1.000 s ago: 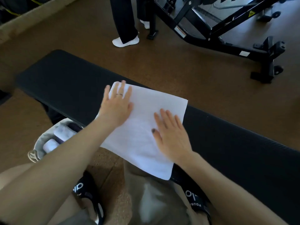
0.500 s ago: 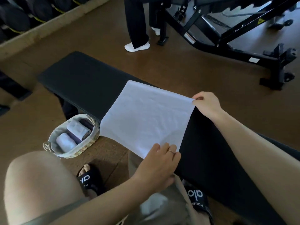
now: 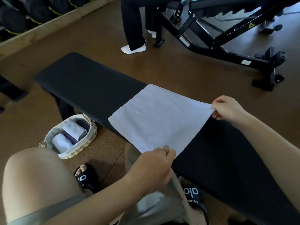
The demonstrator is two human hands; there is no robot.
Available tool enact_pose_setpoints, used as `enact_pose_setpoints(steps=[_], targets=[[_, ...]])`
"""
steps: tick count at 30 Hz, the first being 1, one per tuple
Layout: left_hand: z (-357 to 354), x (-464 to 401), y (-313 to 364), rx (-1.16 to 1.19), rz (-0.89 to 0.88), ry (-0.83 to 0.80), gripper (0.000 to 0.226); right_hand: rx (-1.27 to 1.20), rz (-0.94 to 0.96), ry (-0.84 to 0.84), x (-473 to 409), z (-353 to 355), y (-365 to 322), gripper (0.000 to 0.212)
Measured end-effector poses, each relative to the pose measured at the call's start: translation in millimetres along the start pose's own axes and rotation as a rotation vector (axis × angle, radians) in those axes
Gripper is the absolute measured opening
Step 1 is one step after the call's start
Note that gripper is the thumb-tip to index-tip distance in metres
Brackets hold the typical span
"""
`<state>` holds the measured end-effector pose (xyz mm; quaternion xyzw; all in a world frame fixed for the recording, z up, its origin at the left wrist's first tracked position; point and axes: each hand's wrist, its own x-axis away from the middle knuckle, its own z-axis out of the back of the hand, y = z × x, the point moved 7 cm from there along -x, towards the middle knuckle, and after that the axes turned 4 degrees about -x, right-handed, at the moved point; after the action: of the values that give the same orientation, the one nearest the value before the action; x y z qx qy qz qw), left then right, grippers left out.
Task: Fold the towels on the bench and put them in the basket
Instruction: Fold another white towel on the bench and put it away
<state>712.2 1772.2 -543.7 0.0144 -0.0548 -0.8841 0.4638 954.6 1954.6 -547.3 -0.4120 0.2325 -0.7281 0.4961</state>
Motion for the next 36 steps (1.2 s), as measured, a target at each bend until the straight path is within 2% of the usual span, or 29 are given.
enact_pose_setpoints(steps=[4, 7, 11, 15, 19, 22, 25, 30, 36], targets=[[16, 7, -24, 0.268, 0.168, 0.028, 0.018, -0.127, 0.003, -0.136, 2, -2, -19, 0.024], [35, 12, -48, 0.465, 0.268, 0.132, 0.014, -0.257, 0.033, -0.242, -5, -10, -49, 0.019], [54, 19, -84, 0.719, 0.369, 0.159, 0.017, -0.378, 0.075, -0.296, -17, -30, -98, 0.027], [53, 25, -142, 0.896, 0.587, 0.191, 0.01, -0.275, 0.108, -0.355, -31, -61, -140, 0.026], [34, 28, -187, 1.232, 0.819, 0.236, 0.011, -0.004, 0.157, -0.306, -55, -92, -163, 0.017], [19, 28, -211, 1.243, 0.946, 0.256, 0.008, 0.21, 0.187, -0.237, -79, -119, -171, 0.025], [10, 26, -226, 1.156, 1.052, 0.256, 0.008, 0.355, 0.199, -0.216, -94, -139, -172, 0.026], [1, 30, -237, 0.952, 1.078, 0.198, 0.006, 0.343, 0.256, -0.223, -114, -155, -158, 0.011], [2, 31, -237, 0.906, 1.067, 0.208, 0.007, 0.354, 0.327, -0.185, -125, -166, -154, 0.016]])
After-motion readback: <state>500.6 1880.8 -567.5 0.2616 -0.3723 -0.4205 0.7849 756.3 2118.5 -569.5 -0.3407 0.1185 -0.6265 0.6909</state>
